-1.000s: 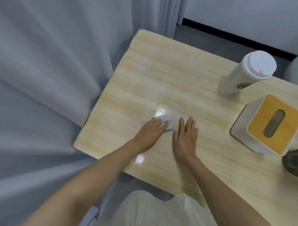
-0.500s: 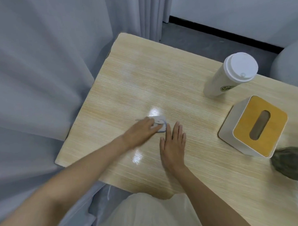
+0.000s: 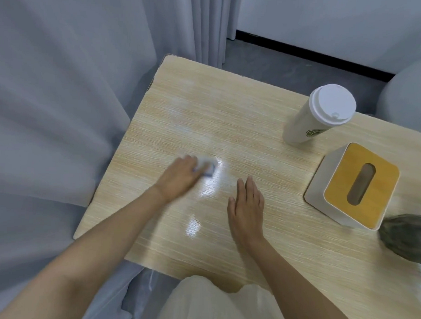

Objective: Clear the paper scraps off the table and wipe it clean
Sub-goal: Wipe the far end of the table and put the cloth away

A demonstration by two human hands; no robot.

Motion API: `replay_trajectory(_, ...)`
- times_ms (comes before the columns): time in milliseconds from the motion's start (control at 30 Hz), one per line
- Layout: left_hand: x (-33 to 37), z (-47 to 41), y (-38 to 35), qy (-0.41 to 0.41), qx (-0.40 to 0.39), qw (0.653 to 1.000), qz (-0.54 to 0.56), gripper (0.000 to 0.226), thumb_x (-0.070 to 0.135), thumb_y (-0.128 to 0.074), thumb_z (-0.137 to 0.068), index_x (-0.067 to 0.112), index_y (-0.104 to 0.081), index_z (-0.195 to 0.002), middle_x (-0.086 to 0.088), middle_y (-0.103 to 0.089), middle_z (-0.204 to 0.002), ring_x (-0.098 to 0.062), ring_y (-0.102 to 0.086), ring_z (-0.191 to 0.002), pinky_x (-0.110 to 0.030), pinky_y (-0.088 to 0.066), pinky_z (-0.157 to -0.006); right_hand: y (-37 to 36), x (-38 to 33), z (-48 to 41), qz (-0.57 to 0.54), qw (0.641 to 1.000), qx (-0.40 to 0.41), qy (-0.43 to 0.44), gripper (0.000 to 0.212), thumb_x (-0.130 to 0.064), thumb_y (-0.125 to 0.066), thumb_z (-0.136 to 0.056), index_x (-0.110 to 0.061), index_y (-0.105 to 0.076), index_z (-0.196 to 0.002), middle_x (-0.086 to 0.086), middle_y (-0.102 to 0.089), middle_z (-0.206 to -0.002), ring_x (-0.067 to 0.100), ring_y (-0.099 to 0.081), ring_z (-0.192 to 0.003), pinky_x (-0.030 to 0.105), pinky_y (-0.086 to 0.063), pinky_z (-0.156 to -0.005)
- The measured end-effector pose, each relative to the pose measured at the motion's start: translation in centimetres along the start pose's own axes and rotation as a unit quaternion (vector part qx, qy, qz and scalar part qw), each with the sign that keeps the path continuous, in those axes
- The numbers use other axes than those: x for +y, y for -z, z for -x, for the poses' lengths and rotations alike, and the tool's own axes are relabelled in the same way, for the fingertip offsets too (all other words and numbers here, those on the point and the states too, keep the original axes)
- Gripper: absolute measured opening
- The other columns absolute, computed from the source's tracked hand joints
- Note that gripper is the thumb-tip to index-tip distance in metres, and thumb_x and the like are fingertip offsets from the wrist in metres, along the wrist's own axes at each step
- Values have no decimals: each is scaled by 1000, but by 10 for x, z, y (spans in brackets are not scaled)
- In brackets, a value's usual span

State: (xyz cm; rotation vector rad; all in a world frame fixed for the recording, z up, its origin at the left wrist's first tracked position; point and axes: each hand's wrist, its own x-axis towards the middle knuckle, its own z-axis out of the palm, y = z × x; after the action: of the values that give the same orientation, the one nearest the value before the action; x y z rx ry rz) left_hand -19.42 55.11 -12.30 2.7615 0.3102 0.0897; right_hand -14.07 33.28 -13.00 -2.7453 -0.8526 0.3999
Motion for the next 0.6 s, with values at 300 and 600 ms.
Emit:
replay_trajectory(300,12,28,3,108,18,991,75,46,14,-53,-93,14,-45,-138,-9,-52,-99,-26,-49,-86,-36,-46,-78,-7,-59,-49,-99,986,72,109,52,2,-43,-90,-10,-39,-141,15,-25,-154,26,-21,-142,32,-12,-115)
replay_trajectory(600,-60,107,33,422,108,900,-1,42,20,-44,-99,7,-42,-139,-19,-35,-145,-37,-36,-128,-46,-26,-107,-25,-95,-120,35,916,32,399,38,-3,-59,-79,2,-60,-117,28,-54,-127,43,-53,-119,49,-38,-103)
